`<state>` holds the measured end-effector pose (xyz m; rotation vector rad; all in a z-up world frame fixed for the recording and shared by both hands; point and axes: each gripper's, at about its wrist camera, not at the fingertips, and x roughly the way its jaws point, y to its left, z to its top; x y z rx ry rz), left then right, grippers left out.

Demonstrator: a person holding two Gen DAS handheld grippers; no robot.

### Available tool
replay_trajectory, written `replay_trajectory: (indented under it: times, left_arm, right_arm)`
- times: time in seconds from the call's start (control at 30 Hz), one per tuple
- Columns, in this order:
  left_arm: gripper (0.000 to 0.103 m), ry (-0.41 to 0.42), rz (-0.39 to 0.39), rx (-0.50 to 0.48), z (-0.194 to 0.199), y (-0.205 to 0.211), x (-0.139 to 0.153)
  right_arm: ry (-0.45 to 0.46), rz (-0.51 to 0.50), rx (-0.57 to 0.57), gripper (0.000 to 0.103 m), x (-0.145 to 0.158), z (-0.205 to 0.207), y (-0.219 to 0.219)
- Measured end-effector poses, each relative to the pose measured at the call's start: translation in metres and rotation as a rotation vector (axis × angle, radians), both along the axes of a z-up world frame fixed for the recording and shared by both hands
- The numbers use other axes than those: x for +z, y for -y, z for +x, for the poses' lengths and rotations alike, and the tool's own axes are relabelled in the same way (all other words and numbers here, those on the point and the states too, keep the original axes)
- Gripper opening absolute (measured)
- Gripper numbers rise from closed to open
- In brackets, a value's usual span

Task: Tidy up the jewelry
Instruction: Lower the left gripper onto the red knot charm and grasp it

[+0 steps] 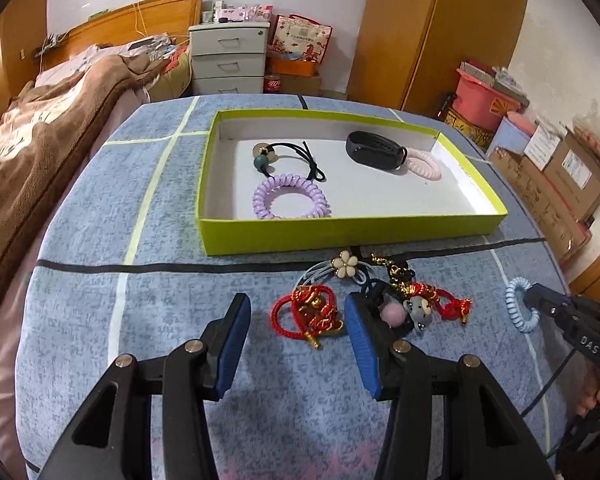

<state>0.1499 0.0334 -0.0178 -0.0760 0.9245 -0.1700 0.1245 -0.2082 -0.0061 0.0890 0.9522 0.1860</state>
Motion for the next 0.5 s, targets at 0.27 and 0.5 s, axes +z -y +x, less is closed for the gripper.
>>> replay_trajectory:
  times: [0.27, 0.5]
  left_arm:
    - [0.051, -0.019, 0.021, 0.037, 0.0015, -0.0003, -0.0069]
    - [0.04, -0.012, 0.015, 0.041, -0.0008, -0.0011, -0.0054]
  right_arm:
    - [0.001, 0.003, 0.013, 0.01, -0.0008, -0.0002, -0.0041]
    - [0.0, 0.013, 0.004, 0.01, -0.0017, -0.0002, -0.0017]
